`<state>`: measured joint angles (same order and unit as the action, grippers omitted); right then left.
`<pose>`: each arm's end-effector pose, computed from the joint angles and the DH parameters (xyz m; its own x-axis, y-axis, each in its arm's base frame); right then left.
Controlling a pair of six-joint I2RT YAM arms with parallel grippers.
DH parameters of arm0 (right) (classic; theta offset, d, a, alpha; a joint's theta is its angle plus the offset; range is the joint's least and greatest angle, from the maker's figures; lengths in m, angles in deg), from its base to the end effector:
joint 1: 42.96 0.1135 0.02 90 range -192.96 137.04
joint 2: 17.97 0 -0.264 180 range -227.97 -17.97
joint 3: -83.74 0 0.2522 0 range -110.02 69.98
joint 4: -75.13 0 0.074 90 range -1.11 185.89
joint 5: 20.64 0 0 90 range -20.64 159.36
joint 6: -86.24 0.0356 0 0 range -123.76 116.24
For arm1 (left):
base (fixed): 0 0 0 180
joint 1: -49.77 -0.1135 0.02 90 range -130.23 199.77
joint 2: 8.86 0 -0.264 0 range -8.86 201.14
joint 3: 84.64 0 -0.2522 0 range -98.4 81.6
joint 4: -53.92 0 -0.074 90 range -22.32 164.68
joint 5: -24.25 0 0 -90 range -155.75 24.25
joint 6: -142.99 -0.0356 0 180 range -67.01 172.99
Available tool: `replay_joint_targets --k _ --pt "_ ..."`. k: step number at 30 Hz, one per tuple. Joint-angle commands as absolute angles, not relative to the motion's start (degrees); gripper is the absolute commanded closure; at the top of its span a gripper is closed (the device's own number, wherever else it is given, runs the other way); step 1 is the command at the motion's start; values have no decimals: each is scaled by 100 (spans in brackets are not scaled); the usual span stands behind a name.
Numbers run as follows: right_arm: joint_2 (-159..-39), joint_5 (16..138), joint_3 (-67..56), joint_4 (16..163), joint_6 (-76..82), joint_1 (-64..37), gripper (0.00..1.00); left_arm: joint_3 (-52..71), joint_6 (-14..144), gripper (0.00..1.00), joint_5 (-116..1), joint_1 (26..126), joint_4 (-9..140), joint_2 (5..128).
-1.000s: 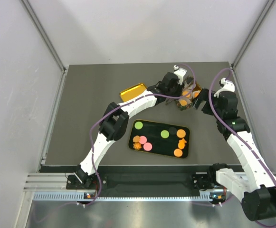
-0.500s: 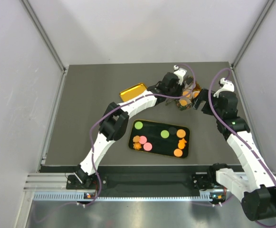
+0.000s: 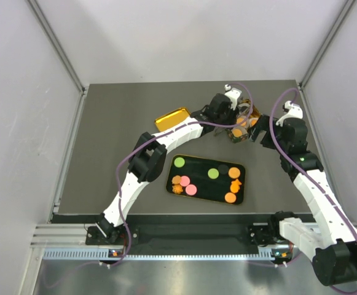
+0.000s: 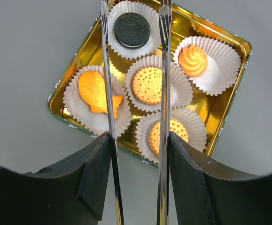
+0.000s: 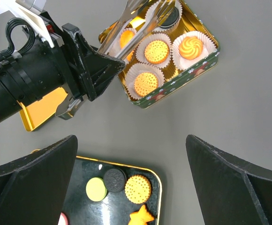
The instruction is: Pack the cookies
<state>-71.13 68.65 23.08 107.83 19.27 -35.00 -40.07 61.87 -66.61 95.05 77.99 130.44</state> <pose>0.2089 0.0288 0.3110 -0.4379 0.3338 -0.8348 0.0477 0.9359 0.3491 0.4005 -0.4036 0.2173 -0.4340 0.2189 -0.8739 0.6418 0.7558 -0.1294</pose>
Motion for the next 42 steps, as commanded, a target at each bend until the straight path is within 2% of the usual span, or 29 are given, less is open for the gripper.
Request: replay_joint_targets --k 1,14,42 --pt "-7114 6901 2260 10664 1866 -3523 0 -4163 6178 45 -6601 9503 7524 13009" --pt "-7149 6910 2234 10656 1874 -3532 0 -4022 6204 45 -6601 9512 7506 12719" --pt "-7325 7164 2058 10743 1848 -3532 0 -1624 6679 47 -6355 9328 7251 10480"
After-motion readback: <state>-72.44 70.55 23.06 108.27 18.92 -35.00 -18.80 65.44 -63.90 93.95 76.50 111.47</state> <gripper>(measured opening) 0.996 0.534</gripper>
